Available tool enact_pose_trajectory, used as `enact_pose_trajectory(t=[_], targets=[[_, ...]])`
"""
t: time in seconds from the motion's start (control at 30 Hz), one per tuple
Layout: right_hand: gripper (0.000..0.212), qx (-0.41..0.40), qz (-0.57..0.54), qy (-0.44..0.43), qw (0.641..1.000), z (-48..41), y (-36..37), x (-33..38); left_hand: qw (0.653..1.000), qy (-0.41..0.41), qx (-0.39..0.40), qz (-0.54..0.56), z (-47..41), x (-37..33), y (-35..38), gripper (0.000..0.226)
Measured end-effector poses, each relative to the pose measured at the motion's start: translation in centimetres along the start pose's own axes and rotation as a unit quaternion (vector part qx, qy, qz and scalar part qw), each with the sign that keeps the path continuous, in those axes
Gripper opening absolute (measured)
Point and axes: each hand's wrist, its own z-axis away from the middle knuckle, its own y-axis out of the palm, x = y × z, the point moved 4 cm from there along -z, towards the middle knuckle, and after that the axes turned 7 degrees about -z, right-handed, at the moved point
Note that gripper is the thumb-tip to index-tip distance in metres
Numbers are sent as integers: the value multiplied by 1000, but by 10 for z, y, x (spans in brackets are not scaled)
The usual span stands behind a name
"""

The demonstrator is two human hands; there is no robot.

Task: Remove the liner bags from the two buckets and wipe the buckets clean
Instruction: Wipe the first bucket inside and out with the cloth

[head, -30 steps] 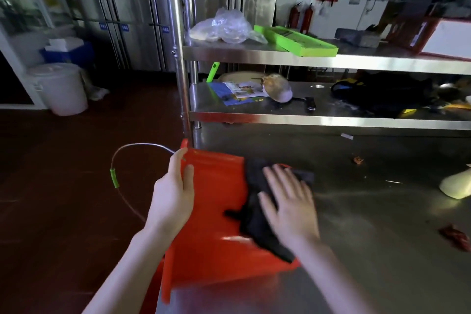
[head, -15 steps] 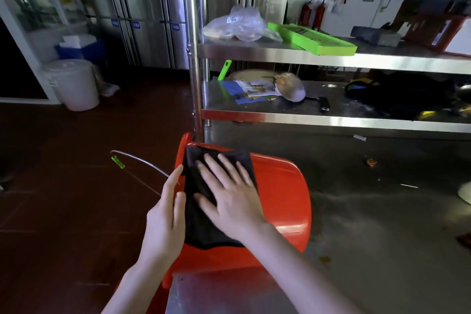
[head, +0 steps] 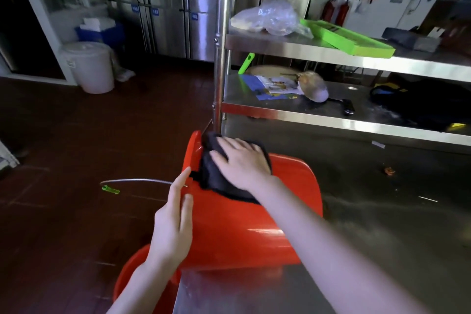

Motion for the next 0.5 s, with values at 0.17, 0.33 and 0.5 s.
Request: enact_pose_trajectory(t=[0.17, 0.33, 0.5], targets=[[64, -93, 63, -106, 988, 65, 17, 13, 1000, 11, 7, -12, -15, 6, -2, 44], [67, -151, 115, -70, 979, 145, 37, -48, 999, -9, 32, -8, -50, 9, 5, 42], [61, -160, 124, -9, 979, 200, 49, -97, 998, -34, 53, -11, -75, 8, 13, 57]])
